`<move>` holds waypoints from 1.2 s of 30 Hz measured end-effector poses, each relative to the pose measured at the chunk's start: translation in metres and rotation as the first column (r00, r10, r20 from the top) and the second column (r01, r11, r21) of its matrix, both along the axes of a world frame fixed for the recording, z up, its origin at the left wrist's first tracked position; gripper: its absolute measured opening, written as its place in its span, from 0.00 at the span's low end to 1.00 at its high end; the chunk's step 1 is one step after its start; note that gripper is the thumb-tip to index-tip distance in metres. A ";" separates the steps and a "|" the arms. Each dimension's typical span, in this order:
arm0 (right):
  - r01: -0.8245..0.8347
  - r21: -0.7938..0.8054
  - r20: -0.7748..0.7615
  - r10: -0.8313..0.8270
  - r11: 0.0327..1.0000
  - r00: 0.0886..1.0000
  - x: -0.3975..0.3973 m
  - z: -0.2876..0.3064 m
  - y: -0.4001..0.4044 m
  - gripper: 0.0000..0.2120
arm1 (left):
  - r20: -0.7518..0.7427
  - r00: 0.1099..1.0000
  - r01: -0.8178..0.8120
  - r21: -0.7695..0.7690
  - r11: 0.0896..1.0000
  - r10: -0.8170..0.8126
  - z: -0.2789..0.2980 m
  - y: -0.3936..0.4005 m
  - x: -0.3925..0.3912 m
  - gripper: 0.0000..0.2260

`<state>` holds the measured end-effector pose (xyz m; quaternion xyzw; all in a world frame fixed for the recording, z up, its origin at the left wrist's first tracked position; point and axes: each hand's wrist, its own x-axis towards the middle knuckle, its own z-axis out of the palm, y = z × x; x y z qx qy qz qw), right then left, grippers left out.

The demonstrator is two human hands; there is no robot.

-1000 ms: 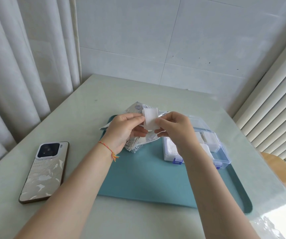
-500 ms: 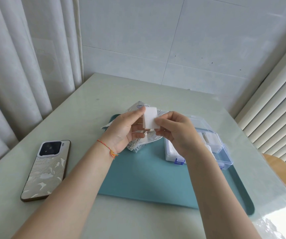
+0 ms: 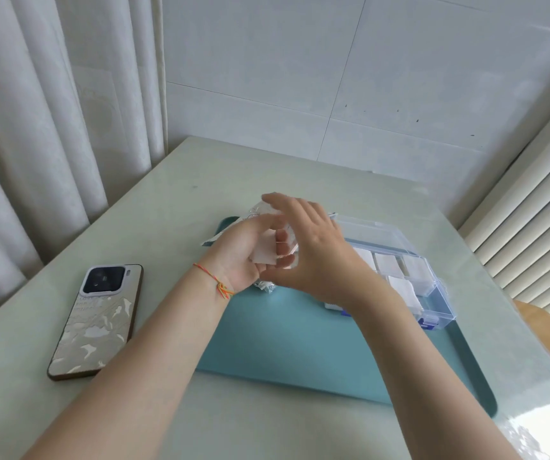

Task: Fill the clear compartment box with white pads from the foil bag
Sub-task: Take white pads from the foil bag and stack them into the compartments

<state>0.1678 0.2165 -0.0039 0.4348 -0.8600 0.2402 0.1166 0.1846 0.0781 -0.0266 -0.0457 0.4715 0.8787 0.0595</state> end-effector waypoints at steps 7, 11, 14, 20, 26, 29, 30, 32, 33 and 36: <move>-0.005 0.102 -0.068 0.012 0.995 0.998 -0.002 -0.002 -0.007 0.39 | -0.040 0.996 0.074 -0.168 0.983 -0.082 -0.001 0.007 0.000 0.08; 0.004 0.059 -0.078 0.001 0.998 0.997 -0.005 -0.005 -0.011 0.38 | -0.104 0.992 0.047 -0.212 0.976 -0.070 -0.002 0.008 0.003 0.07; -0.013 0.048 -0.067 0.016 0.999 0.998 -0.008 -0.005 -0.010 0.39 | -0.141 0.988 0.035 -0.194 0.980 -0.063 0.000 0.009 0.004 0.07; 0.018 0.027 -0.030 -0.018 0.999 0.999 -0.007 -0.001 -0.009 0.38 | -0.224 0.967 0.074 -0.198 0.977 -0.119 0.002 0.012 0.005 0.08; 0.013 0.006 -0.029 -0.012 1.000 0.999 -0.007 -0.002 -0.008 0.37 | -0.205 0.973 0.071 -0.184 0.980 -0.109 0.003 0.013 0.006 0.09; 0.001 -0.008 -0.030 -0.001 1.000 1.000 -0.006 -0.001 -0.009 0.37 | -0.206 0.973 0.074 -0.145 0.987 -0.103 0.002 0.014 0.006 0.09; -0.005 -0.003 -0.028 0.005 1.000 1.000 -0.006 -0.001 -0.008 0.38 | -0.204 0.974 0.072 -0.142 0.987 -0.100 0.002 0.014 0.006 0.09; -0.018 0.030 -0.041 0.019 0.999 0.999 -0.005 -0.001 -0.007 0.41 | -0.202 0.975 0.065 -0.148 0.987 -0.095 0.002 0.014 0.006 0.10; -0.017 0.048 -0.061 0.020 0.999 0.998 -0.005 0.000 -0.007 0.42 | -0.198 0.976 0.057 -0.156 0.986 -0.088 0.001 0.014 0.005 0.08; 0.014 0.052 -0.116 -0.007 0.999 0.993 -0.005 0.002 -0.008 0.40 | -0.196 0.976 0.063 -0.146 0.987 -0.091 0.000 0.014 0.005 0.06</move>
